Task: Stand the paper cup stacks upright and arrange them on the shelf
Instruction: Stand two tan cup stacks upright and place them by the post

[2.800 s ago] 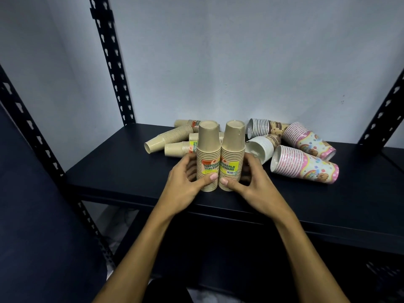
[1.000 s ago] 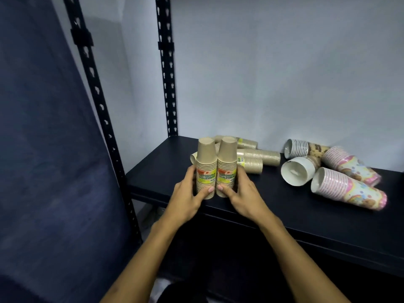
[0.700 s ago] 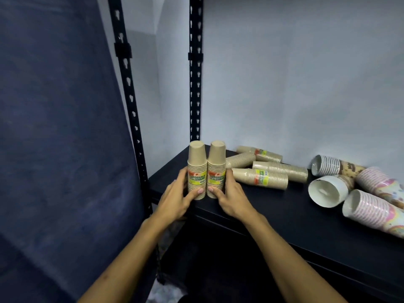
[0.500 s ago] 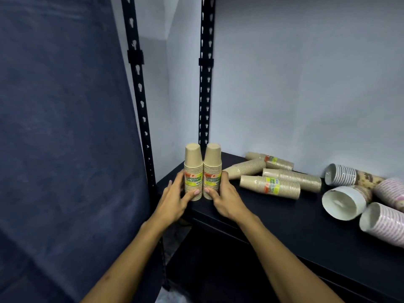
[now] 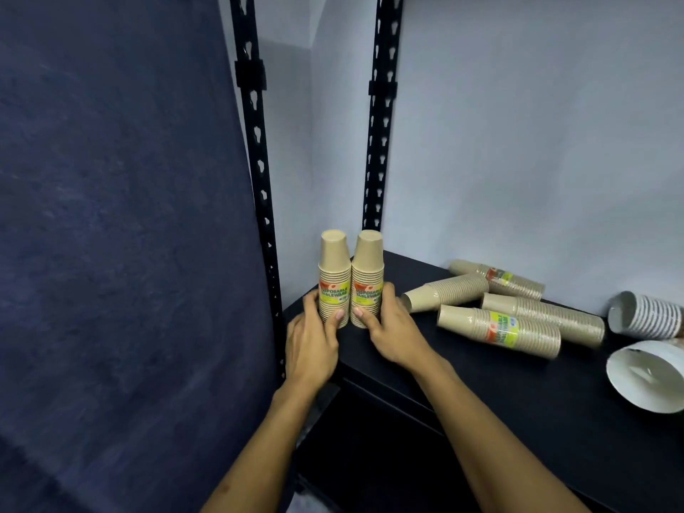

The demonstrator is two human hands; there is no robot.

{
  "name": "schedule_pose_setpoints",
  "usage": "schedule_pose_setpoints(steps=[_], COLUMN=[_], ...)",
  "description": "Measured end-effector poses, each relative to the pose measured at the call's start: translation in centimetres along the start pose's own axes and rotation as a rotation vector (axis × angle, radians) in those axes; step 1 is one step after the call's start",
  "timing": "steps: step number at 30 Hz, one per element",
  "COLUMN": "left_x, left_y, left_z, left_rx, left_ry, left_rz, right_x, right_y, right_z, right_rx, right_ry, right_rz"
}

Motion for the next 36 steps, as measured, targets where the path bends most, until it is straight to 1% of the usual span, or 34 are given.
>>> schedule_pose_setpoints(steps=[6,10,15,23,26,29,32,36], left_x=[0.5,0.9,1.0,0.4,0.2,0.0,0.3,0.2], left_y=[0.2,0.2,0.3,0.1,0.0,-0.1,-0.4,-0.4], left_z=[-0.1,-0.1,0.1,0.3,0.4,0.8,1.5,2.4], left_rx=[-0.043,-0.047,-0.051,-0.014,0.021,0.056,0.069,0.106], left_ry=[0.012,-0.021,-0.072,-0.098,-0.110,-0.182,-0.207,-0.190], left_rz=[-0.002,0.006,-0.050,-0.073,-0.083,-0.072,-0.108,-0.189], right_x=[-0.4,-0.6,-0.7,-0.4,0.1,0.6,1.0,1.2], right_y=[0.7,1.0,1.2,1.0,0.3,-0.4,-0.8,-1.0], right_z=[-0.3,-0.5,-0.5,-0.1,0.6,1.4,2.4,4.4], right_rx=[0.026,0.029,0.030,0.116,0.112,0.089,0.096,0.120], right_ry=[0.015,0.025,0.034,0.103,0.136,0.151,0.137,0.125], right_rz=[0.038,0.072,0.080,0.087,0.042,0.028,0.105,0.268])
Point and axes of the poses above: each hand's wrist, its own z-axis away from the middle knuckle, its own y-axis out of the palm, x = y × z, the point moved 7 cm from there along -z, towards the middle knuckle, and after that the axes turned 12 degrees about z, right-handed, at the moved point
